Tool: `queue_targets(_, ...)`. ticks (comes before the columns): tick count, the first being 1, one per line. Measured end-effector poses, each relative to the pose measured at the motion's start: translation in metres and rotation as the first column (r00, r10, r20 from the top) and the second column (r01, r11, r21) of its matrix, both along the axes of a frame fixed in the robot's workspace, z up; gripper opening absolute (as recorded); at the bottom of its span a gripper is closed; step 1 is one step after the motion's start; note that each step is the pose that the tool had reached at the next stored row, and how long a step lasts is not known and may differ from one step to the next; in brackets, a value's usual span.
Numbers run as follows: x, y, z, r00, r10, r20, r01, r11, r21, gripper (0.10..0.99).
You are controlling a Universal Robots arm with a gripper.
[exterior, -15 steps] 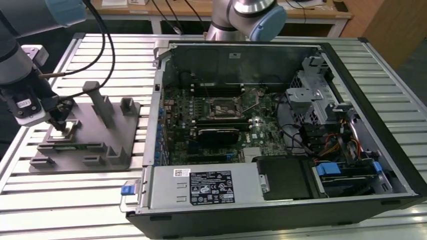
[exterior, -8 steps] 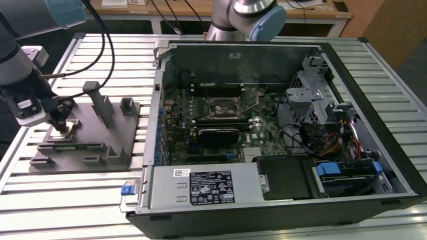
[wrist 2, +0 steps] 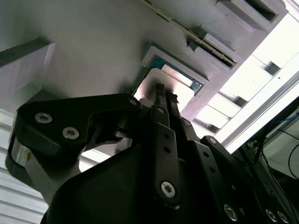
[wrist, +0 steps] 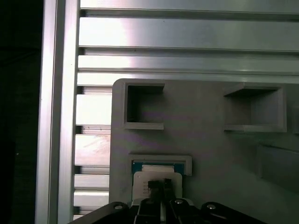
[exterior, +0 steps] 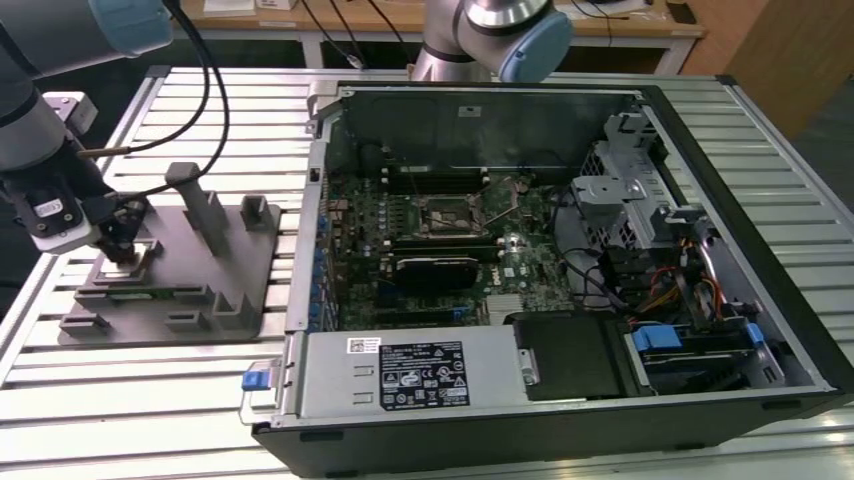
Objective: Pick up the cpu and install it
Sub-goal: 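Pick up the cpu and move it towards the insertion slot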
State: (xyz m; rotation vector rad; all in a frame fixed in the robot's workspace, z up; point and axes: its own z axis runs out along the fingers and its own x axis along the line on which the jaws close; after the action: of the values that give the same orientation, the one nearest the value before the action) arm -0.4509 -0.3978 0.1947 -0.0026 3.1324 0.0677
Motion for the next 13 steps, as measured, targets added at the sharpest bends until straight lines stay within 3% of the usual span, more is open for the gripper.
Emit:
queue_targets(1,0.0000,0.0000,0.0000,1.0000,0.000,-0.0001,0.000,1.0000,0.000,0.231)
queue_targets(2,0.0000,0.0000,0.0000,1.0000,0.000,0.0000,0.000,1.0000,0.000,0.231)
queue_targets(4,-0.0001,0.0000,0.0000,1.0000,0.000,0.0000,0.000,1.0000,0.000,0.353)
queue_targets(5,-0.0001,0.0000,0.0000,1.0000,0.000,0.0000,0.000,1.0000,0.000,0.353)
queue_targets(7,-0.0001,0.0000,0.0000,1.0000,0.000,0.0000,0.000,1.0000,0.000,0.467)
queue_targets(10,-0.0001,0.0000,0.0000,1.0000,0.000,0.0000,0.000,1.0000,0.000,0.525)
queue_targets(11,-0.0002,0.0000,0.0000,1.0000,0.000,0.0000,0.000,1.0000,0.000,0.588)
queue_targets(13,-0.0002,0.0000,-0.0002,1.0000,0.000,0.0001,0.000,1.0000,0.000,0.588)
